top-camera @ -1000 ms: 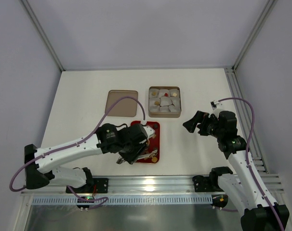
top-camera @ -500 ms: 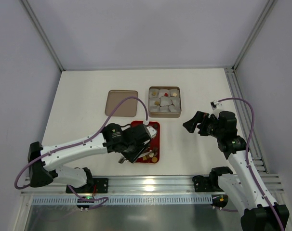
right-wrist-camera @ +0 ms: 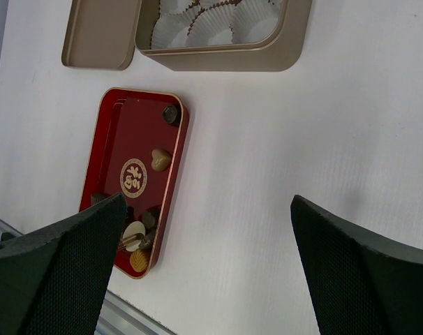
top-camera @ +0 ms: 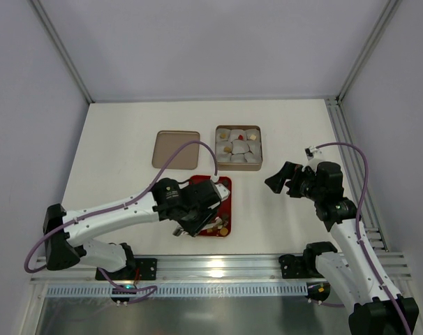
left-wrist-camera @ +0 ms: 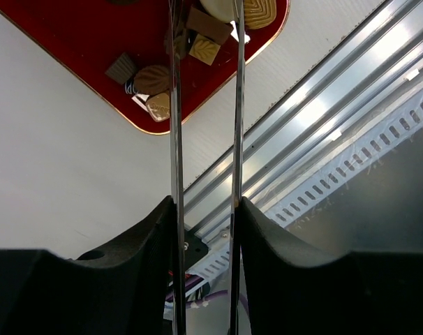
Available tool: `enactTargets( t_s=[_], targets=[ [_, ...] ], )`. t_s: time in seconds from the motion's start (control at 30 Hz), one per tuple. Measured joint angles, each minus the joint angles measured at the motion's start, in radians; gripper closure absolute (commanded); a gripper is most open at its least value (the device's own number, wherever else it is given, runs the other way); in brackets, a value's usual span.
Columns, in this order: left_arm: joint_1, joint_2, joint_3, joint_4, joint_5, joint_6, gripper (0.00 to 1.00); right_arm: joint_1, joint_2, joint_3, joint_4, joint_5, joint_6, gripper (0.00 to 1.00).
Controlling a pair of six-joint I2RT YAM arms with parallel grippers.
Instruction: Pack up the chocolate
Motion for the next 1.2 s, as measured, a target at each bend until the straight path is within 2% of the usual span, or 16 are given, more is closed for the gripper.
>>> enactTargets(
  t_s=[0.23, 0.47, 0.73, 0.93, 1.2],
  targets=[
    [0.0, 0.028, 0.005, -0.002, -0.001, 0.019, 0.59, 0.0, 0.0, 0.0, -0.003, 0.006, 0.0, 0.0],
    [0.0, 0.028, 0.009, -0.012, -0.005, 0.022, 0.68, 0.0, 0.0, -0.004, -0.003, 0.007, 0.0, 0.0],
    [0.001, 0.028, 0.024, -0.027, -0.039, 0.023, 0.69, 0.0, 0.0, -0.005, -0.004, 0.007, 0.0, 0.0],
    [0.026, 0.028, 0.03, -0.027, -0.064, 0.023, 0.69, 0.0, 0.0, -0.006, -0.004, 0.007, 0.0, 0.0],
    [0.041, 0.027, 0.061, -0.018, -0.06, 0.027, 0.6, 0.0, 0.0, -0.006, -0.003, 0.007, 0.0, 0.0]
  ],
)
